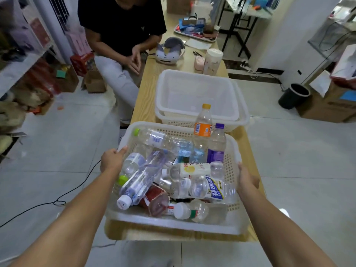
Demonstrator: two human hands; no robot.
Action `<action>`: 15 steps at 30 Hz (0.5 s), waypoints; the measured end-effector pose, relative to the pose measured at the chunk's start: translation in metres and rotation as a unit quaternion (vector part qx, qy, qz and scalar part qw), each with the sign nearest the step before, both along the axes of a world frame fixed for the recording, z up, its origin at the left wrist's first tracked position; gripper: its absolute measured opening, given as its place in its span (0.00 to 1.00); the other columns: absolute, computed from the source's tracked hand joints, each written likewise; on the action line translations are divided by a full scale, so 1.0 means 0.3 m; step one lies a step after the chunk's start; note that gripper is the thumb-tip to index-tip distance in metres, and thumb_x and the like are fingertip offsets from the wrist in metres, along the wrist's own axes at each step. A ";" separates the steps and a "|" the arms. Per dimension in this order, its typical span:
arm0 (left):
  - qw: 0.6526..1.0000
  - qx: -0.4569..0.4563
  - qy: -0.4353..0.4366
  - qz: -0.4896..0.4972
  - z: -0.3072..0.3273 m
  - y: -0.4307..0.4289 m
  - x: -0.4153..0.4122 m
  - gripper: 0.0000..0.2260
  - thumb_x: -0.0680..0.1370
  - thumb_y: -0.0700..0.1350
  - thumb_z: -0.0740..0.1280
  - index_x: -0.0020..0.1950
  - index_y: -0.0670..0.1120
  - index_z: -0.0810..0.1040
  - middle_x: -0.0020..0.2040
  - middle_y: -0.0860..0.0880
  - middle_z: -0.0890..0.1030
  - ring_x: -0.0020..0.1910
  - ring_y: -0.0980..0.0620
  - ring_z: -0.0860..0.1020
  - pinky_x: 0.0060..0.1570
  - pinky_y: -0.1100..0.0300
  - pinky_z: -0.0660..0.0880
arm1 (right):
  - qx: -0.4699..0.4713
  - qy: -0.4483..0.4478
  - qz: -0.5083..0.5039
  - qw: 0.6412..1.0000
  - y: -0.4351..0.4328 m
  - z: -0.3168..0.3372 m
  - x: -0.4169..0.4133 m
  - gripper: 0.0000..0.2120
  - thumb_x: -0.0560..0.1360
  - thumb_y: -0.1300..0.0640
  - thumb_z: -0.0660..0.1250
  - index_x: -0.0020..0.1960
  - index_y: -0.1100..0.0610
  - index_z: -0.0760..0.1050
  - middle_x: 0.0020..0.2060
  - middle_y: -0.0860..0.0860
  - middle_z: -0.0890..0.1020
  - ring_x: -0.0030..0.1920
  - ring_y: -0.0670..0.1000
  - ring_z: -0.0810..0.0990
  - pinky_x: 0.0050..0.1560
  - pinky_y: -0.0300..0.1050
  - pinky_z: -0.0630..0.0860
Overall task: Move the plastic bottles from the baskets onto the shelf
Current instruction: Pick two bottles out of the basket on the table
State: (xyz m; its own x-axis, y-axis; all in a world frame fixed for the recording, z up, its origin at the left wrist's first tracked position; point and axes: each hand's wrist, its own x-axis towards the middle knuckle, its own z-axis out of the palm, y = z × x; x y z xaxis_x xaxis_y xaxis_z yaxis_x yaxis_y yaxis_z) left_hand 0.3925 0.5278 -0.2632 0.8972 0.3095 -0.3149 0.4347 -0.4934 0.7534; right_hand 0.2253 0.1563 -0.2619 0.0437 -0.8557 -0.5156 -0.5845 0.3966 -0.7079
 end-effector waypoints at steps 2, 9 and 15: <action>1.000 0.016 -0.001 -0.015 -0.001 0.000 0.000 0.22 0.77 0.57 0.67 0.31 0.43 0.69 0.30 0.45 0.72 0.32 0.45 0.70 0.35 0.56 0.64 | -0.001 -0.002 -0.002 1.000 0.000 -0.003 0.000 0.30 0.64 0.39 0.75 0.52 0.63 0.76 0.44 0.58 0.79 0.39 0.57 0.77 0.43 0.49 0.74; 0.966 0.195 -0.042 -0.166 0.020 0.028 -0.093 0.17 0.82 0.49 0.56 0.66 0.42 0.69 0.61 0.37 0.70 0.57 0.38 0.72 0.52 0.48 0.70 | -0.069 0.052 0.176 0.980 0.030 0.045 -0.019 0.25 0.70 0.48 0.73 0.59 0.63 0.72 0.59 0.61 0.76 0.59 0.61 0.76 0.57 0.55 0.75; 0.793 0.339 -0.244 -0.443 0.071 0.153 -0.214 0.35 0.71 0.36 0.72 0.74 0.55 0.65 0.70 0.47 0.70 0.66 0.44 0.71 0.54 0.50 0.74 | -0.393 0.104 0.513 0.756 0.092 0.100 -0.128 0.22 0.72 0.64 0.67 0.65 0.58 0.70 0.63 0.57 0.71 0.63 0.58 0.70 0.60 0.53 0.70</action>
